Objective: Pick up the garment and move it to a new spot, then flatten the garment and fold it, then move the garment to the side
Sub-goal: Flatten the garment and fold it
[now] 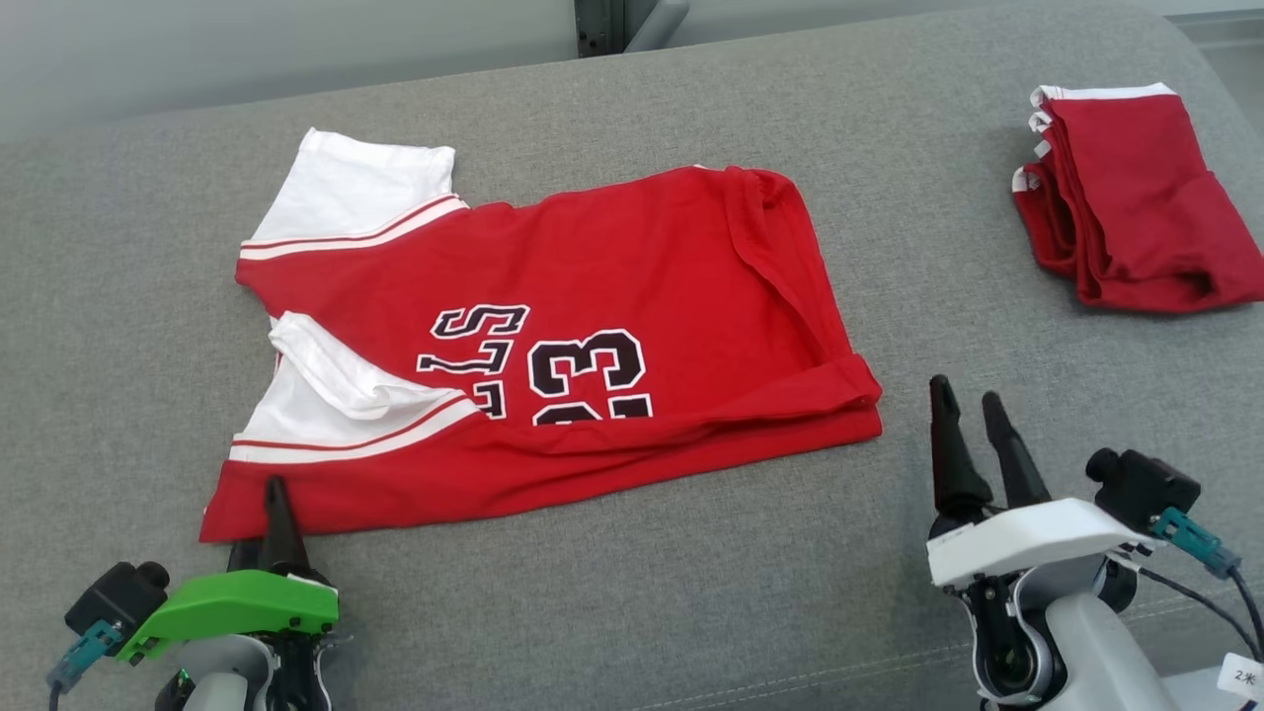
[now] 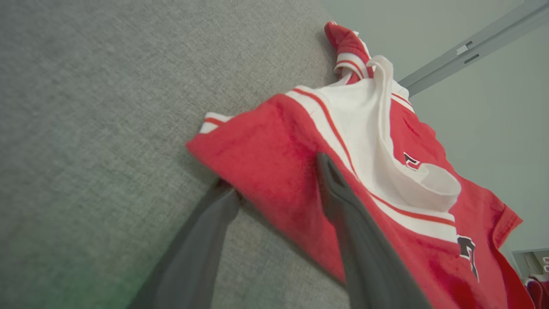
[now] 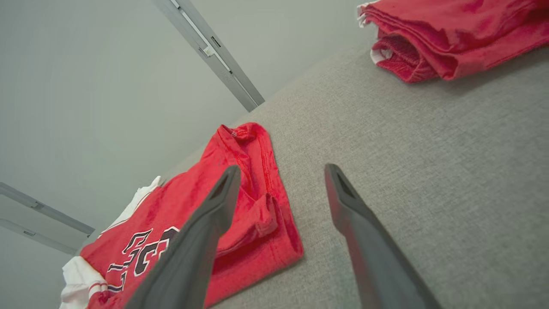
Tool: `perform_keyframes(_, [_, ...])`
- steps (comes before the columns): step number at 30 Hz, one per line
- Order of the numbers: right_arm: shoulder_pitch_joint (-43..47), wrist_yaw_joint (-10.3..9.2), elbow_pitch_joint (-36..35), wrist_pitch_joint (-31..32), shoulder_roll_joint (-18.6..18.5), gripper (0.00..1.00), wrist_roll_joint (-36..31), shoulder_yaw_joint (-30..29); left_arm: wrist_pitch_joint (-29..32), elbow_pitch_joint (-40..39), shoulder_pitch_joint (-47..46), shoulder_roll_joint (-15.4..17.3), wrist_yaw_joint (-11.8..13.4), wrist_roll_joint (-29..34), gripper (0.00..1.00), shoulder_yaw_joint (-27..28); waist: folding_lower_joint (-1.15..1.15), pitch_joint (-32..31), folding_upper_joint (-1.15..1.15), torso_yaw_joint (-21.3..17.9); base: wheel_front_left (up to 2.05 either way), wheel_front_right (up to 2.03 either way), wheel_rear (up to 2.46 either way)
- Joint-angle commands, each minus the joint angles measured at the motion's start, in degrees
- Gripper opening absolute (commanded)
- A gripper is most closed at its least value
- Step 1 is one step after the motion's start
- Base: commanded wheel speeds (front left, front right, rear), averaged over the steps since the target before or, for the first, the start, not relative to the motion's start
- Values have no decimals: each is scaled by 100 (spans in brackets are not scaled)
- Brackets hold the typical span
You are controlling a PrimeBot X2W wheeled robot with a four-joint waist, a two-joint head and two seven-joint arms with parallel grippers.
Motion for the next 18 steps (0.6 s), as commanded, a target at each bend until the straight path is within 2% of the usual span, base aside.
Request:
perform_keyframes(1, [99, -2, 106, 119, -12, 100, -51, 70, -45, -104, -38, 70, -10, -20, 0, -24, 0, 18, 64, -6, 0, 0, 0])
perform_keyframes(10, [-97, -2, 825, 459, -12, 100, -90, 286, -90, -900, 235, 70, -10, 140, 0, -113, 0, -4, 64, 192, 0, 0, 0])
perform_keyframes(18, [-717, -2, 1952, 564, -13, 100, 199, 540, -91, -1281, 373, -20, -10, 310, 0, -322, 0, -40, 64, 420, 0, 0, 0])
